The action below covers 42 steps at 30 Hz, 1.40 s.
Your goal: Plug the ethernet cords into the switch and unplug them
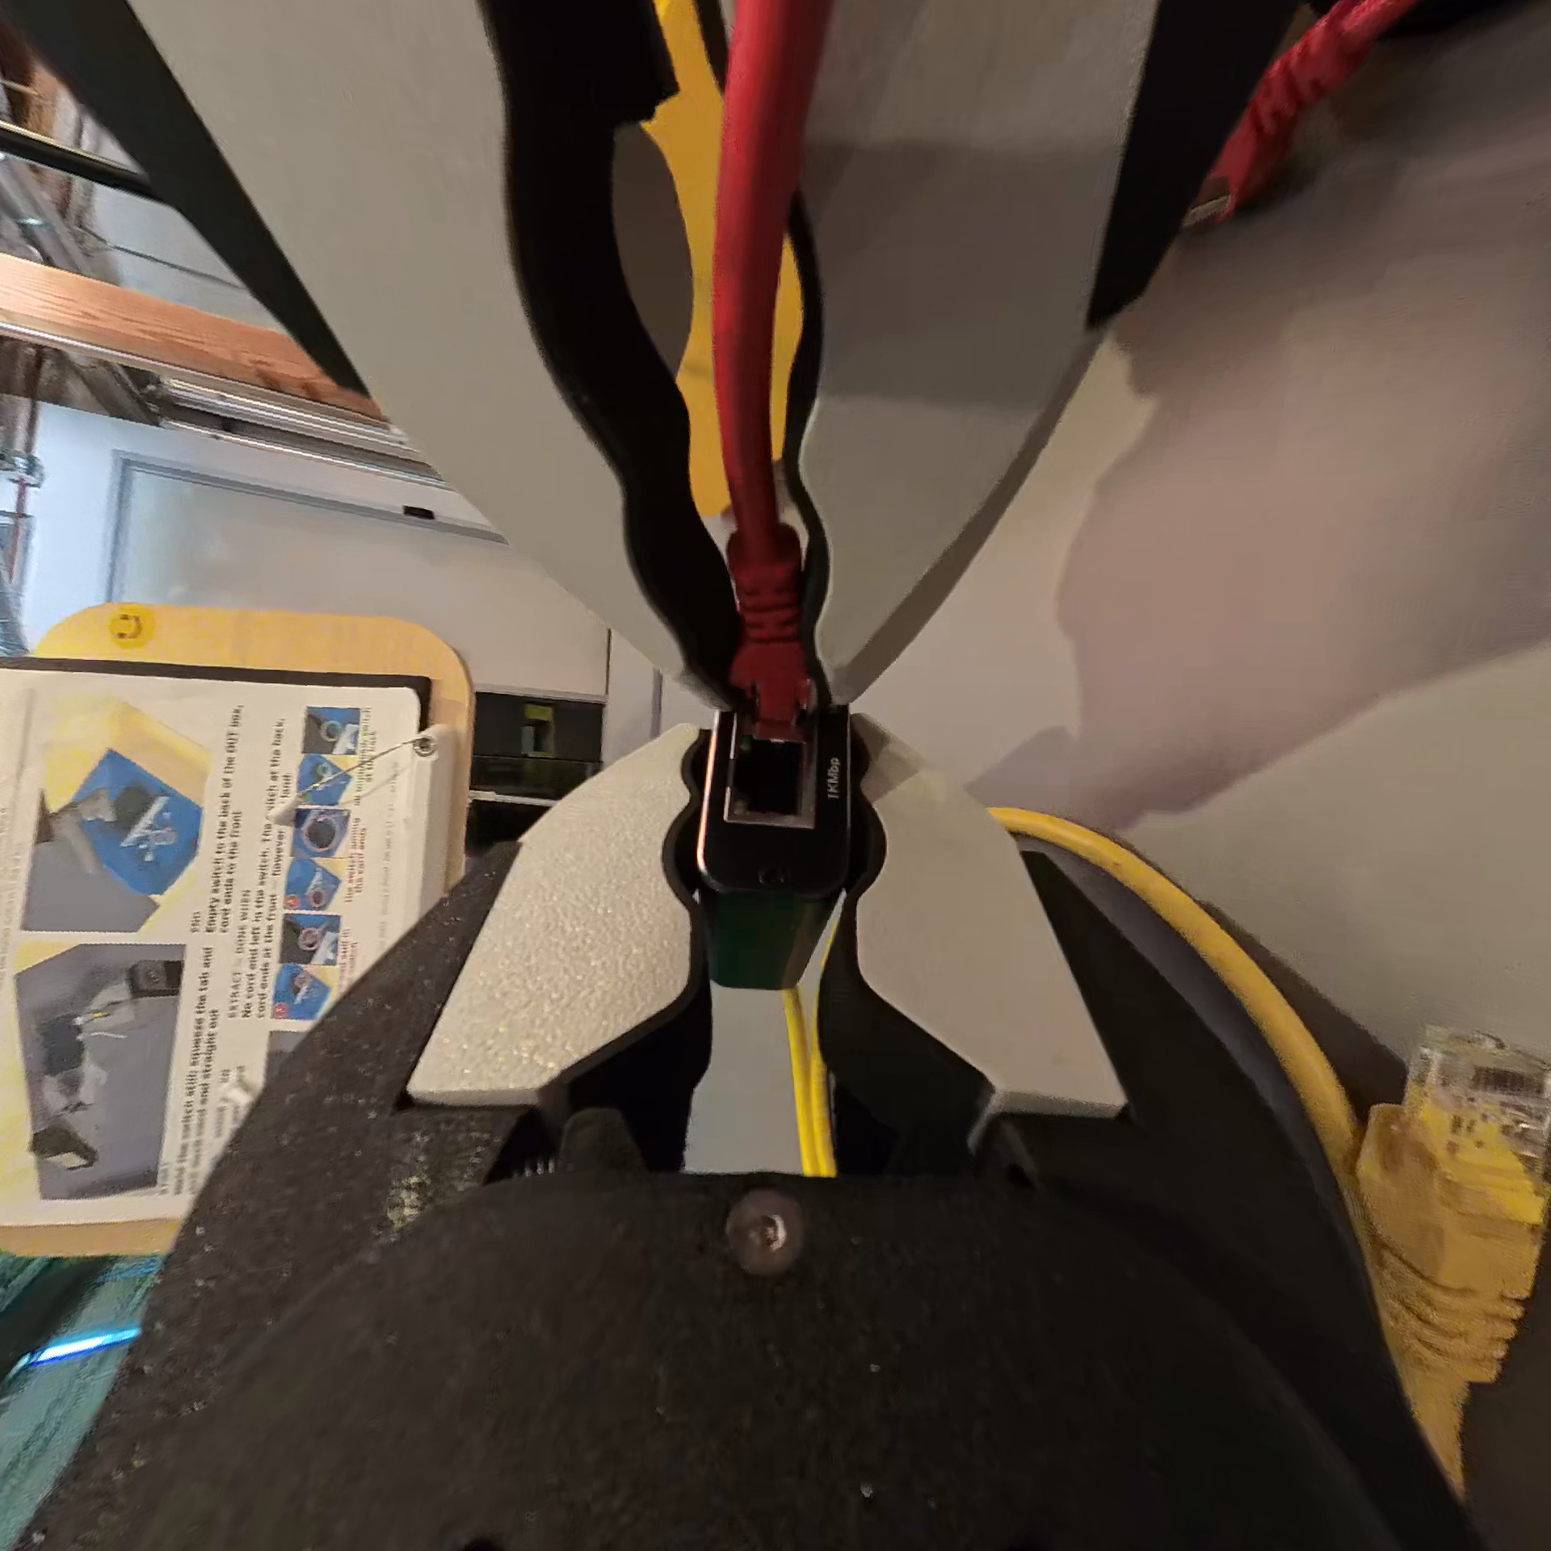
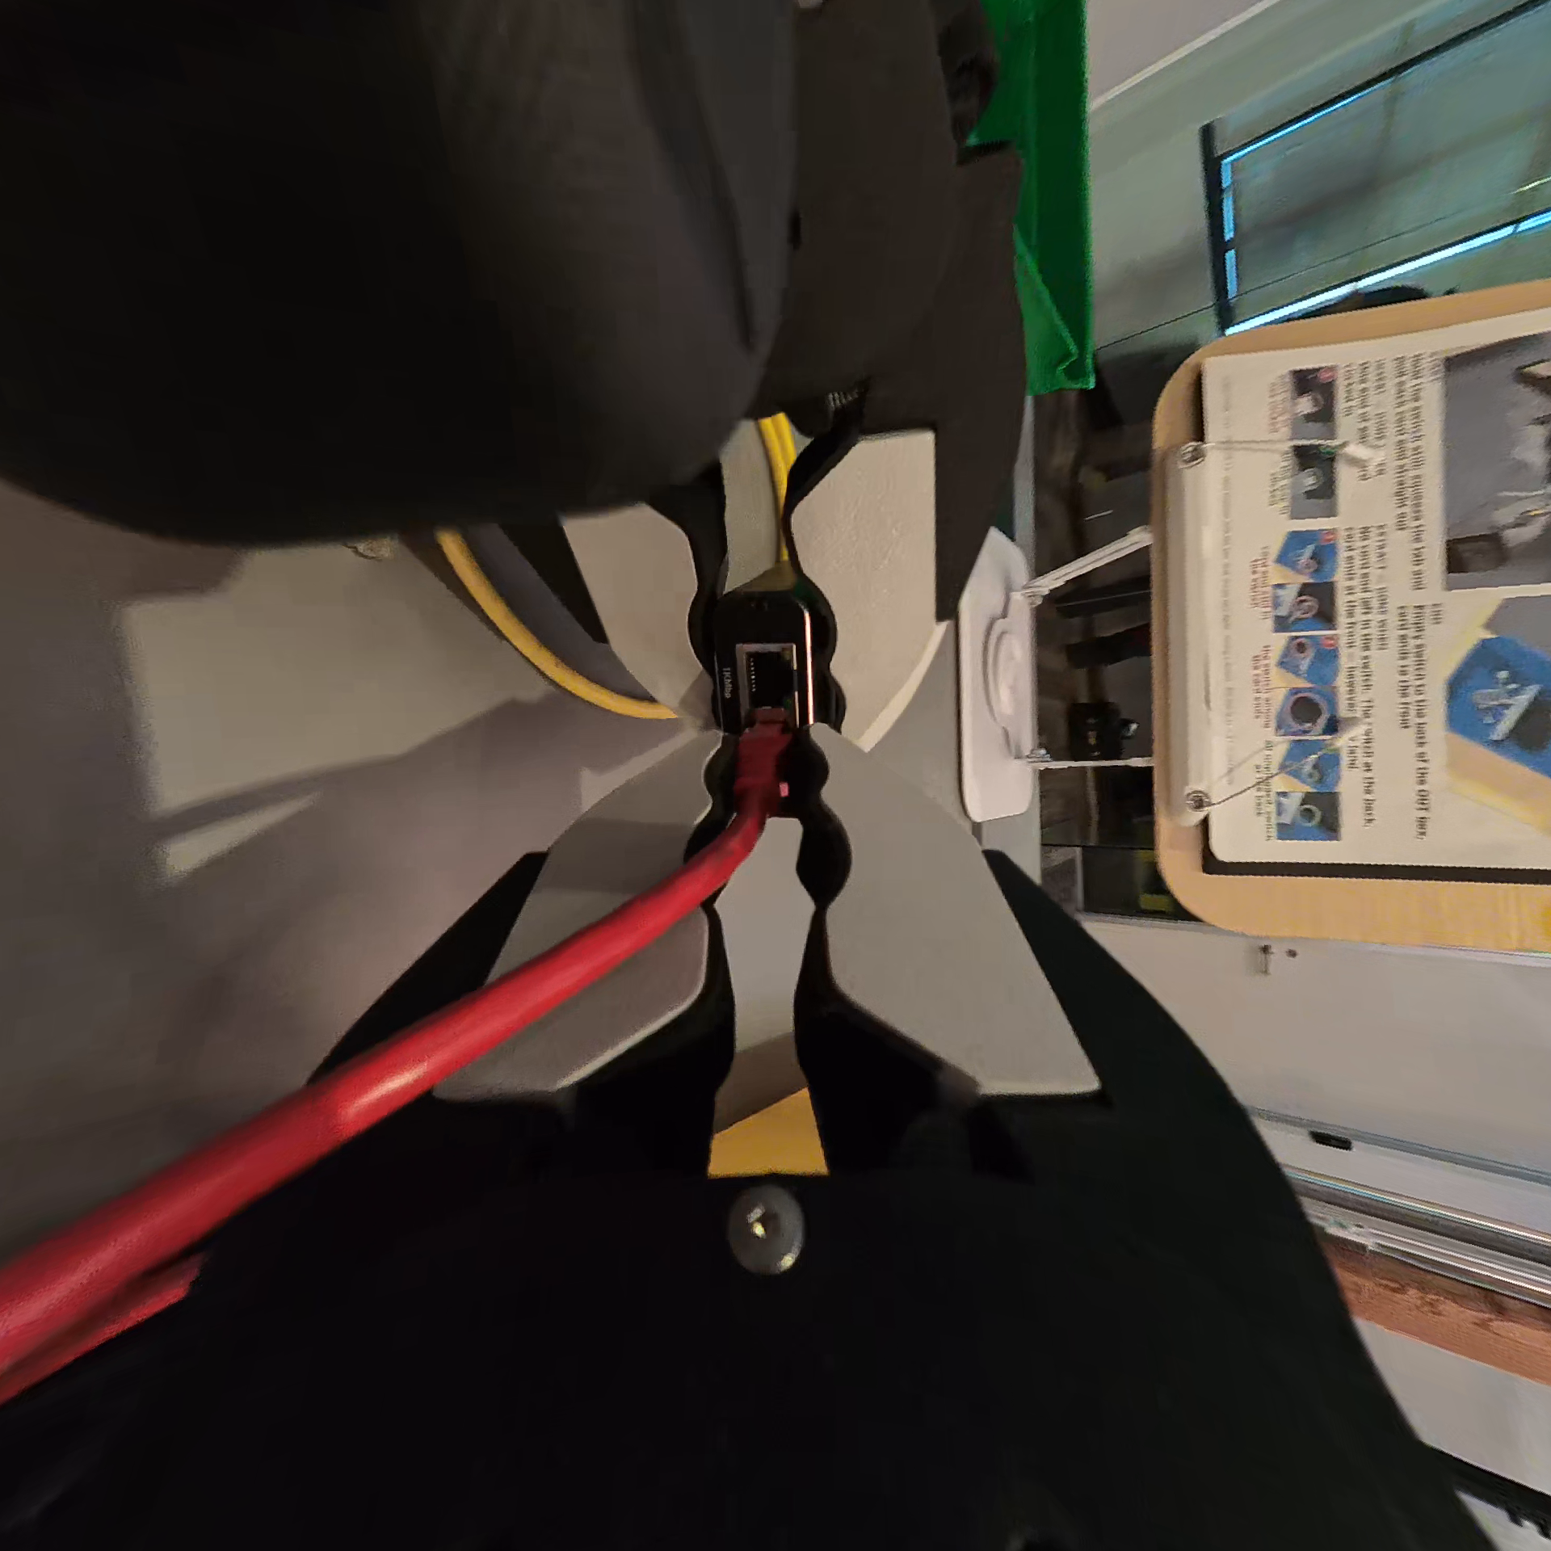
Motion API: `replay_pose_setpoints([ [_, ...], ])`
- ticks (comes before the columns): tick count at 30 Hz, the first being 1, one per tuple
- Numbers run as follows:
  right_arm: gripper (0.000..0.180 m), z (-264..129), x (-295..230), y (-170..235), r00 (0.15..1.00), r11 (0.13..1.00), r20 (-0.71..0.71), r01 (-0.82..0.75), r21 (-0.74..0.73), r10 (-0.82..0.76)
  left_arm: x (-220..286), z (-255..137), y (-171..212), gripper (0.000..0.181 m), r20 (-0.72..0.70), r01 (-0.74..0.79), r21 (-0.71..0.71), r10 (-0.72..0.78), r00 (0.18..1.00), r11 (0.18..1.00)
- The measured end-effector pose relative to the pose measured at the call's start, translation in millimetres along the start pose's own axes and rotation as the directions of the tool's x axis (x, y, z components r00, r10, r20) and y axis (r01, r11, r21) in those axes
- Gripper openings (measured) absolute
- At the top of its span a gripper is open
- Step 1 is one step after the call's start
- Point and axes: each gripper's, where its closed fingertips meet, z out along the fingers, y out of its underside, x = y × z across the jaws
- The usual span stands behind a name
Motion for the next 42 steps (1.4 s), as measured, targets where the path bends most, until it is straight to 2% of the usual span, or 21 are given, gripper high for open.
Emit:
replay_pose_setpoints([
  [7,0.014,-7.4,-0.7,-1.1,0.991,0.997,0.119,-0.053,-0.049,0.059,1.0,0.4,-7.3,0.027,0.002,0.016,0.043,-0.016,1.000,0.999],
  [16,0.014,-24.4,-2.0,-11.3,0.983,0.995,0.160,-0.079,-0.060,0.088,-3.0,-4.4,-15.5,0.027,0.015,0.044,0.073,-0.045,0.999,0.996],
  [17,0.014,-34.0,-24.4,-25.5,0.945,0.995,0.313,-0.101,0.008,0.093,-15.1,0.9,9.3,0.026,0.088,0.058,-0.071,-0.051,0.995,0.996],
  [18,0.014,-36.9,-30.0,-25.4,0.946,0.995,0.309,-0.104,-0.005,0.101,-26.3,1.9,39.2,0.027,0.099,0.129,-0.164,-0.114,0.989,0.978],
  [19,0.014,-37.5,-17.0,-8.4,0.984,0.997,0.174,-0.022,-0.074,0.035,-38.9,-5.3,41.8,0.026,0.101,0.273,-0.084,-0.264,0.959,0.958],
  [20,0.013,-45.9,-1.9,-5.4,0.997,0.999,0.072,-0.038,-0.037,0.041,-51.1,-17.6,21.9,0.026,0.075,0.359,0.061,-0.363,0.929,0.931],
  [21,0.013,-56.7,9.3,-7.2,0.989,0.990,0.043,-0.141,0.022,0.140,-59.9,-27.5,1.4,0.026,0.078,0.374,0.157,-0.389,0.918,0.914],
  [23,0.013,-73.0,28.4,-8.3,0.970,0.963,0.006,-0.243,0.113,0.244,-55.4,-28.0,-20.5,0.026,0.087,0.329,0.161,-0.345,0.934,0.930],
  [24,0.013,-77.5,38.7,-0.4,0.962,0.958,-0.026,-0.268,0.100,0.272,-45.4,-26.0,-30.3,0.026,0.055,0.314,0.152,-0.325,0.944,0.937],
  [26,0.013,-85.8,63.0,25.4,0.953,0.959,-0.110,-0.285,-0.012,0.282,-36.3,-26.0,-45.1,0.026,0.063,0.276,0.140,-0.287,0.956,0.951],
  [28,0.014,-98.8,90.4,58.3,0.939,0.923,-0.181,-0.326,-0.202,0.292,-30.9,-24.6,-48.9,0.026,0.055,0.255,0.101,-0.261,0.964,0.962],
  [29,0.014,-106.7,103.1,74.6,0.939,0.896,-0.201,-0.330,-0.297,0.280,-30.5,-23.4,-48.3,0.026,0.053,0.270,0.089,-0.276,0.960,0.959],
  [30,0.014,-114.2,109.8,95.1,0.936,0.839,-0.187,-0.352,-0.416,0.300,-28.3,-21.7,-48.2,0.026,0.032,0.291,0.092,-0.295,0.955,0.952],
  [32,0.014,-132.5,138.8,142.8,0.936,0.695,-0.262,-0.349,-0.628,0.234,-25.3,-18.3,-43.3,0.026,0.008,0.328,0.080,-0.329,0.944,0.941],
  [34,0.014,-142.7,137.1,190.5,0.921,0.476,-0.250,-0.371,-0.797,0.300,-24.4,-16.4,-35.7,0.026,0.008,0.325,0.046,-0.325,0.946,0.945],
  [36,0.014,-156.0,126.3,235.2,0.927,0.237,-0.225,-0.301,-0.924,0.300,-21.4,-14.6,-29.7,0.026,0.000,0.323,0.013,-0.323,0.946,0.946],
  [37,0.014,-160.0,119.2,252.2,0.930,0.147,-0.210,-0.263,-0.953,0.303,-19.3,-13.7,-28.6,0.026,-0.009,0.323,0.004,-0.323,0.946,0.946],
  [41,0.014,-152.2,79.7,286.3,0.886,-0.016,-0.193,-0.205,-0.979,0.422,-13.3,-11.0,-26.1,0.026,-0.023,0.298,-0.025,-0.299,0.954,0.954],
  [42,0.015,-148.3,67.7,288.5,0.864,-0.028,-0.182,-0.192,-0.981,0.470,-12.4,-10.6,-25.7,0.026,-0.023,0.294,-0.026,-0.295,0.955,0.955],
])
